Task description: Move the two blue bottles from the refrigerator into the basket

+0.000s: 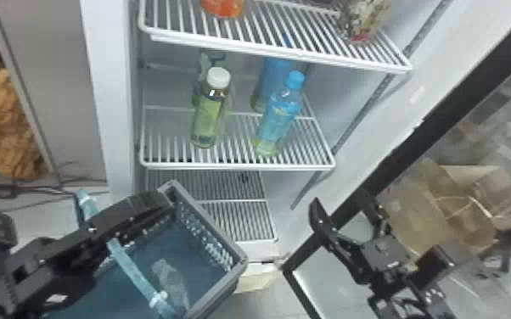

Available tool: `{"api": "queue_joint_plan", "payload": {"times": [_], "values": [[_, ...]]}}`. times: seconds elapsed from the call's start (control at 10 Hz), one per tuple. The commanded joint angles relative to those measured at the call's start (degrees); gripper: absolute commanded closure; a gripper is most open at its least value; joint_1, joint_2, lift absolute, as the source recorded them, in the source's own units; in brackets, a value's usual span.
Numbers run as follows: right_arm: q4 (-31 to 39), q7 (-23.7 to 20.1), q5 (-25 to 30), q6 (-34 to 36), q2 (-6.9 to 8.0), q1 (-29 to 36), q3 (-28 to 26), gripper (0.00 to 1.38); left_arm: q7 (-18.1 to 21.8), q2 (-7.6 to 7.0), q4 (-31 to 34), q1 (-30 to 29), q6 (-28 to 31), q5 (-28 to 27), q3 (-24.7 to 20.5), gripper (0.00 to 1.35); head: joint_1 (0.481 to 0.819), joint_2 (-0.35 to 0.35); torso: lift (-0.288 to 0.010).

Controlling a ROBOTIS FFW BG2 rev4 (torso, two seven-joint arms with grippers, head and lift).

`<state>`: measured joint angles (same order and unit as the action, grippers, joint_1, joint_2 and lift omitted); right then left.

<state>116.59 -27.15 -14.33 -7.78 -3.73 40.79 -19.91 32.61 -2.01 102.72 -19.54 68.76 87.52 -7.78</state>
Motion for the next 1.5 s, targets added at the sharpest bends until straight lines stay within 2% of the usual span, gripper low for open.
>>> {"api": "queue_joint_plan", "payload": {"times": [0.0, 0.5, 0.7, 1.0, 1.4], "values": [[-1.3, 0.0, 0.3, 1.2, -0.75, -2.8, 1.6, 0.17, 0.0, 0.07, 0.0, 0.0, 0.0, 0.0, 0.0, 1.18, 0.695, -0.35, -0.216], [-8.0, 0.6, 0.6, 3.3, -2.34, -12.4, 5.6, 0.17, 0.0, 0.16, 0.0, 0.1, 0.0, 0.1, 0.0, 1.18, 0.695, -0.35, -0.216], [-10.2, 1.8, 0.8, 3.4, -2.51, -15.9, 6.8, 0.17, -0.1, 0.16, 0.0, 0.1, 0.0, 0.1, 0.1, 1.18, 0.695, -0.35, -0.216], [-15.5, 2.9, 1.3, 4.5, -3.74, -22.1, 10.3, 0.17, -0.1, 0.07, 0.0, 0.1, 0.0, 0.1, 0.0, 1.18, 0.695, -0.35, -0.216], [-19.9, 4.9, 1.3, 4.5, -4.18, -27.9, 12.9, 0.17, -0.1, -0.1, 0.0, 0.1, 0.3, 0.1, 0.1, 1.18, 0.695, -0.314, -0.216]]}}
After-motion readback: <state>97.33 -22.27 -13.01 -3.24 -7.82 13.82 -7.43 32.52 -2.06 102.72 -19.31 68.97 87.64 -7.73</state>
